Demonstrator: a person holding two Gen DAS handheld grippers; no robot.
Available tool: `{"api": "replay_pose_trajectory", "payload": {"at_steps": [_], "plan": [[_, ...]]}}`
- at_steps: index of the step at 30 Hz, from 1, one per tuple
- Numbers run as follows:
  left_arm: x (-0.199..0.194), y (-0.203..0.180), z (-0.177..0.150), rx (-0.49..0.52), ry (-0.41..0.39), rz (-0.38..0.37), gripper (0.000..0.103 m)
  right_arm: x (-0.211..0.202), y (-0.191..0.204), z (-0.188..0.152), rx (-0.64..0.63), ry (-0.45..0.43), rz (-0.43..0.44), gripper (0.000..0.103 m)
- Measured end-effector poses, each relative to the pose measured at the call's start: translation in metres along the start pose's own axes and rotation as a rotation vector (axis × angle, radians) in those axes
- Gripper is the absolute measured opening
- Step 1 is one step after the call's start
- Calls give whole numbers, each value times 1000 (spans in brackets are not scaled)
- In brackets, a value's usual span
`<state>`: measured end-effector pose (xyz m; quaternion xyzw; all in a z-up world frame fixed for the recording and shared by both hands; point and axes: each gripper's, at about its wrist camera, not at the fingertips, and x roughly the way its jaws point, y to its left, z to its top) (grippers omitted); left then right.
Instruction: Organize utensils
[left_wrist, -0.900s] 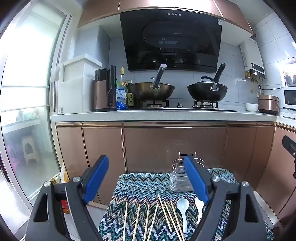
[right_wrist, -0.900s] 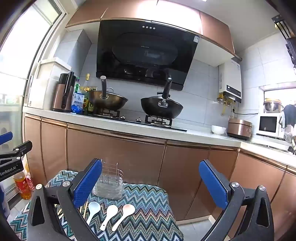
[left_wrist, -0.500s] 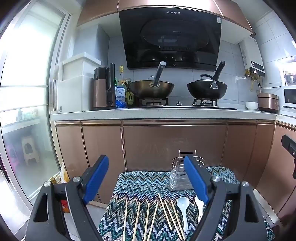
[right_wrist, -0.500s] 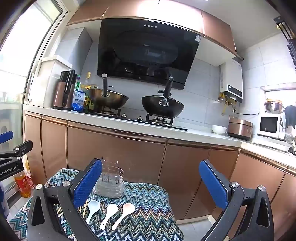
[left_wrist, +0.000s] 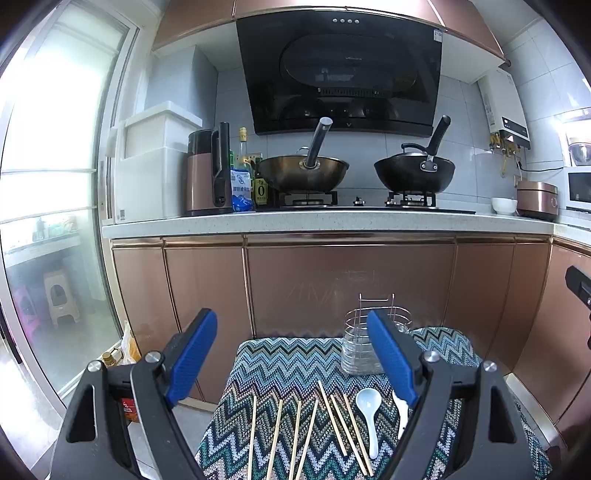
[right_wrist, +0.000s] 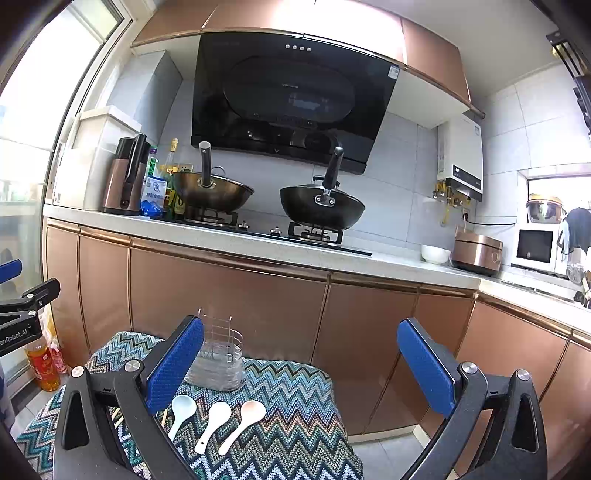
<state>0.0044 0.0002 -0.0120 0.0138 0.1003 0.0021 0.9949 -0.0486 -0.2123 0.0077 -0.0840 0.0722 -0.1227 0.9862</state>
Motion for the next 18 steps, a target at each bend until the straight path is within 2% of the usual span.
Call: {"api": "replay_pose_trajectory", "payload": {"at_steps": [18], "plan": [[3,8,-6,-7,21,8,82,-1,-2,0,6,-9,-2,103]]}}
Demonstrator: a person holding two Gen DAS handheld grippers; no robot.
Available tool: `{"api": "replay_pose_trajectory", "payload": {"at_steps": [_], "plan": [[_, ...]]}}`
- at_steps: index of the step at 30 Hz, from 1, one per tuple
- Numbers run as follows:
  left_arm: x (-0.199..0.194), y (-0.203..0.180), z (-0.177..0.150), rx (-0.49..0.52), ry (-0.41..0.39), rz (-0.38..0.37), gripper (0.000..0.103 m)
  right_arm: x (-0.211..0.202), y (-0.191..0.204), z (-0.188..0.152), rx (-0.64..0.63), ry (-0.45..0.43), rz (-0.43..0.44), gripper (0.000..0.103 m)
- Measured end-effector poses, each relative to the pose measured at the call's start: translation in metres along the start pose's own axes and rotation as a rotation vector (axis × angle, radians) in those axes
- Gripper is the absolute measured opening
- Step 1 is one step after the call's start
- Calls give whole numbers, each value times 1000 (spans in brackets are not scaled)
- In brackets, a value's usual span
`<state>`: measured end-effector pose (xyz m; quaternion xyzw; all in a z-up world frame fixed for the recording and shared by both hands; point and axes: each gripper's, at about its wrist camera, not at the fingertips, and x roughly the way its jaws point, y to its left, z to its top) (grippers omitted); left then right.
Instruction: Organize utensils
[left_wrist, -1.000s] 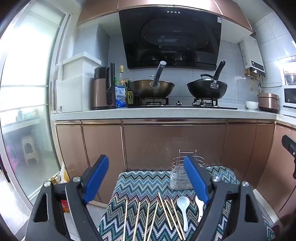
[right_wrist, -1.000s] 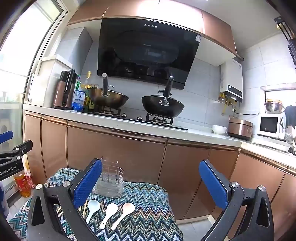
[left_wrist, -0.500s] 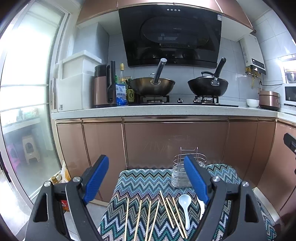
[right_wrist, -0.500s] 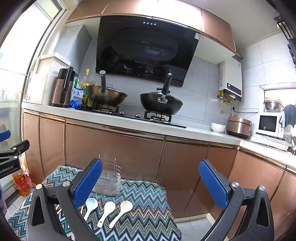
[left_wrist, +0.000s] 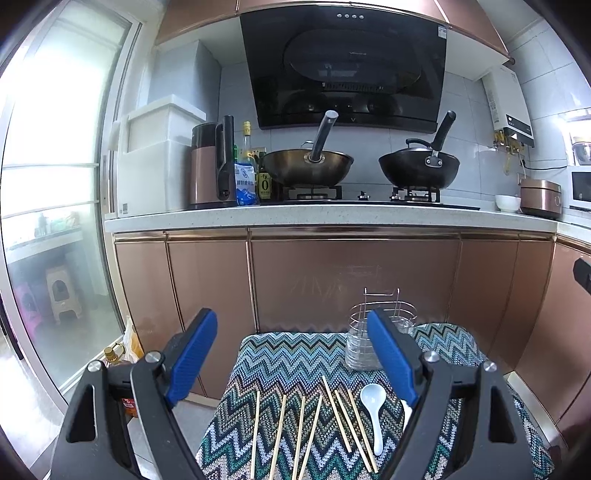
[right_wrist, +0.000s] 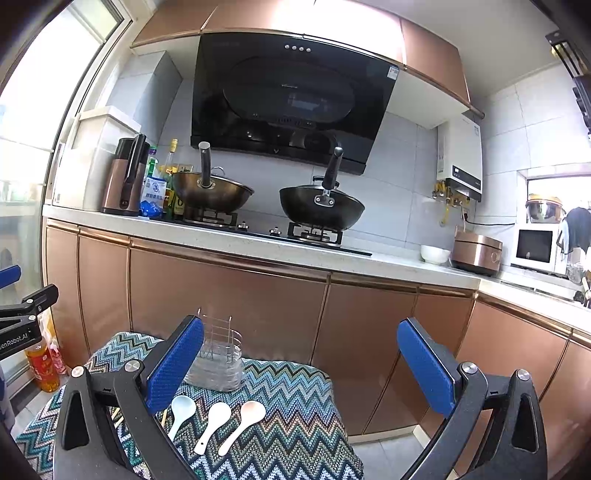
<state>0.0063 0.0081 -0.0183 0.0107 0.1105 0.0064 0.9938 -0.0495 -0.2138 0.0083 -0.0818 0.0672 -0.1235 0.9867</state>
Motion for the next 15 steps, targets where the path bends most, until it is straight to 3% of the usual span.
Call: {"api": "replay_pose_trajectory", "payload": {"at_steps": [15], "plan": [[5,-3,6,11,-3,6,82,4,-11,-2,23,-1,-9,103]]}}
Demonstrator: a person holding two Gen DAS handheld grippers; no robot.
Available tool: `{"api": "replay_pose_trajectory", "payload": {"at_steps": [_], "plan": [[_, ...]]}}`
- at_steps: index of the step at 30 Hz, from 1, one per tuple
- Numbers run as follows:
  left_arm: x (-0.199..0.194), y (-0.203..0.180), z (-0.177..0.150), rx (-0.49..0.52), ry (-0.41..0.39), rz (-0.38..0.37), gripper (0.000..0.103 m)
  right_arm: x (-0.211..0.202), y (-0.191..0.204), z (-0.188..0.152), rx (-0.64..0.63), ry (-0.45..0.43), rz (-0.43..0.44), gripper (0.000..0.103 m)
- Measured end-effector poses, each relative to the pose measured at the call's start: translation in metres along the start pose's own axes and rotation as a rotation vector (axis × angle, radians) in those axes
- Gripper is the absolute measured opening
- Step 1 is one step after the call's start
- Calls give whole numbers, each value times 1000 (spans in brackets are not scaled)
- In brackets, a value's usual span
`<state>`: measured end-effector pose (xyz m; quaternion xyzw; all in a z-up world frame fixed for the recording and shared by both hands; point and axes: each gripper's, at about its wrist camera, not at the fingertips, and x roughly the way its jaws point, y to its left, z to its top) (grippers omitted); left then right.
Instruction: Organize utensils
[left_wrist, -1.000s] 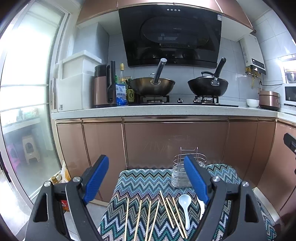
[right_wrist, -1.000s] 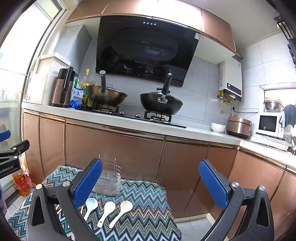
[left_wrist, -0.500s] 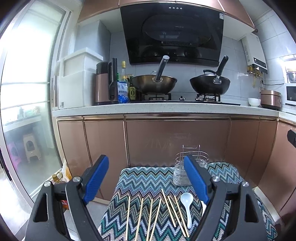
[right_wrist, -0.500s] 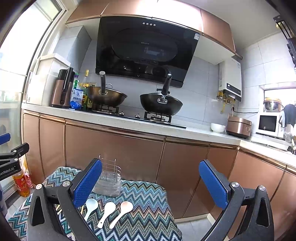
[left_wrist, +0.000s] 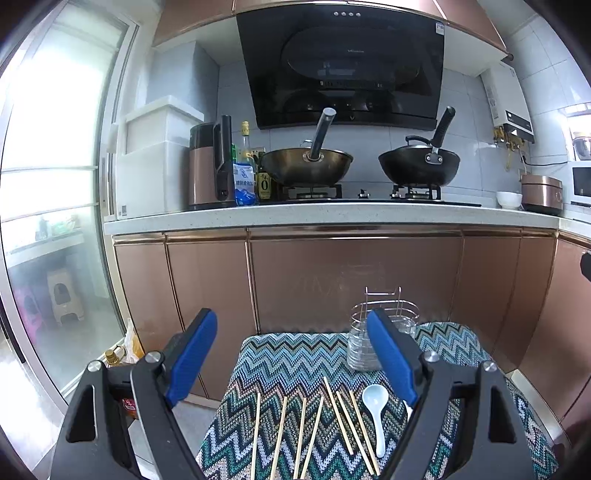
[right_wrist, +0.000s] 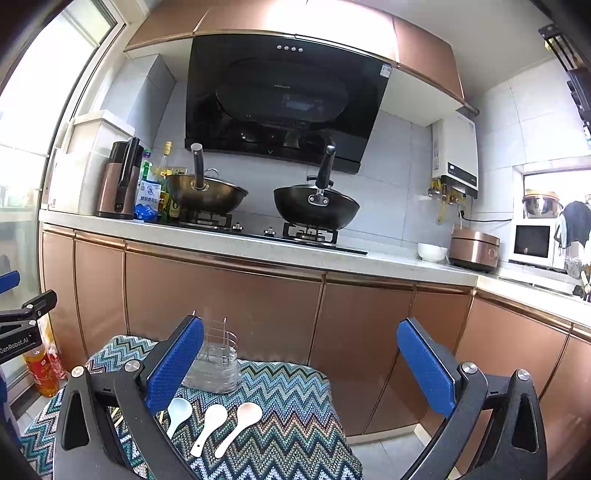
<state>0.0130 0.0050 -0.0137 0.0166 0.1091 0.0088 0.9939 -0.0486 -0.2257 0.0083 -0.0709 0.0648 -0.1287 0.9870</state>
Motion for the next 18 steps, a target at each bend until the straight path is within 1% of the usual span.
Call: {"api": "replay_pose_trajectory", "payload": {"at_steps": [3,7,10,16,18], "plan": [[1,4,3,-5,-8,14,82,2,-5,0,13,2,1,103],[5,7,10,4,1,25,82,8,-11,-3,23,3,3,103],[5,9,16,11,-6,22,82,14,-16,-4,44,7,27,103],[8,21,39,-23,-38,20,82,29,-19,-4,59,36,58,103],[9,28,45,-48,-55,35,82,36,-20,-5,71,53,72,103]]}}
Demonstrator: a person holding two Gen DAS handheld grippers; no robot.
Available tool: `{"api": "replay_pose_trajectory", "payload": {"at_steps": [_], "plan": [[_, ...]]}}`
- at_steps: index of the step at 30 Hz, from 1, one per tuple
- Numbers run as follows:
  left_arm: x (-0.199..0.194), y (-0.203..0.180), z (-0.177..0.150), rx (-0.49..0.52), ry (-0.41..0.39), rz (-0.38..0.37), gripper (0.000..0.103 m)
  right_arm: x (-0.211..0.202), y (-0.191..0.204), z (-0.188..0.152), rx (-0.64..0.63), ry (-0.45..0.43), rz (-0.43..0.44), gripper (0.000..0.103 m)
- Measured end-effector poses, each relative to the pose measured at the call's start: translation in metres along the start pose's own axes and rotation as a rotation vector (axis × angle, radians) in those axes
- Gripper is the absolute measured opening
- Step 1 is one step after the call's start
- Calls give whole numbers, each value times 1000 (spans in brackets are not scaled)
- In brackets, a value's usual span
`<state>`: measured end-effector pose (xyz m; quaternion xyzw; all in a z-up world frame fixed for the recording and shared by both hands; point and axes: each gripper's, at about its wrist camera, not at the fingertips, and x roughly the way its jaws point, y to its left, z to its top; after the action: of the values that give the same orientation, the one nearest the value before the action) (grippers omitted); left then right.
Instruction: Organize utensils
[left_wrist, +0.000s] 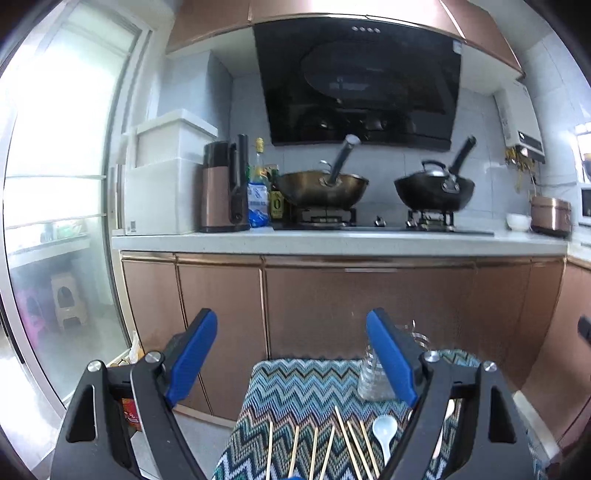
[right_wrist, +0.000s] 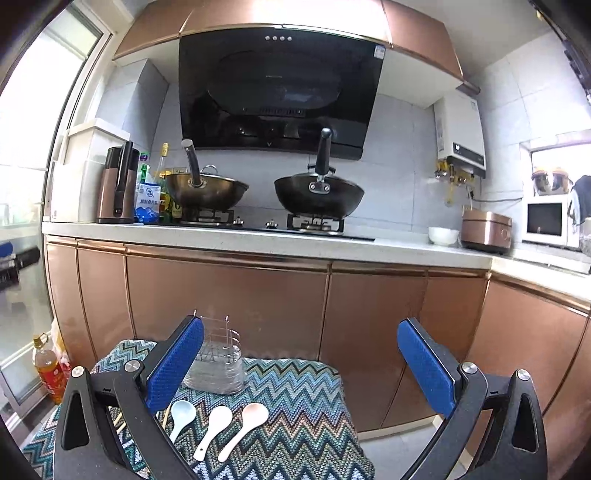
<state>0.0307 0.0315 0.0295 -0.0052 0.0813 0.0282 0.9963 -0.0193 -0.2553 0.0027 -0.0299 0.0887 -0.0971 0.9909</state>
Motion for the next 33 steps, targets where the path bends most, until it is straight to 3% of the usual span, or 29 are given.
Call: {"api": "replay_pose_trajectory", "payload": {"at_steps": [2,5,10,13,15,19,22,24,28,33], "plan": [[4,7,4,-25,-12,28,82,9,-1,-3,16,25,30,103],[21,15,2,-45,33,28,82,28,1,-11,26,79,82,103],[72,11,-30,-24,241,-39,82,69,8,-32,50,205,180,103],[105,1,-54,-33,395,-144,82,99,10,-49,72,299,232,101],[131,-6,-73,-72,530,-242,81,119,9,-64,89,365,257,95],[168,-19,-103,-120,706,-330,80,153,6,-93,132,490,299,80],[193,-29,-119,-151,818,-380,67,175,3,-113,160,566,335,68],[211,-38,-131,-174,906,-412,44,187,2,-122,174,604,354,66],[238,-56,-156,-166,1018,-419,37,209,1,-139,209,676,412,62],[269,-68,-178,-157,1104,-390,24,232,-3,-154,250,737,457,52]]}}
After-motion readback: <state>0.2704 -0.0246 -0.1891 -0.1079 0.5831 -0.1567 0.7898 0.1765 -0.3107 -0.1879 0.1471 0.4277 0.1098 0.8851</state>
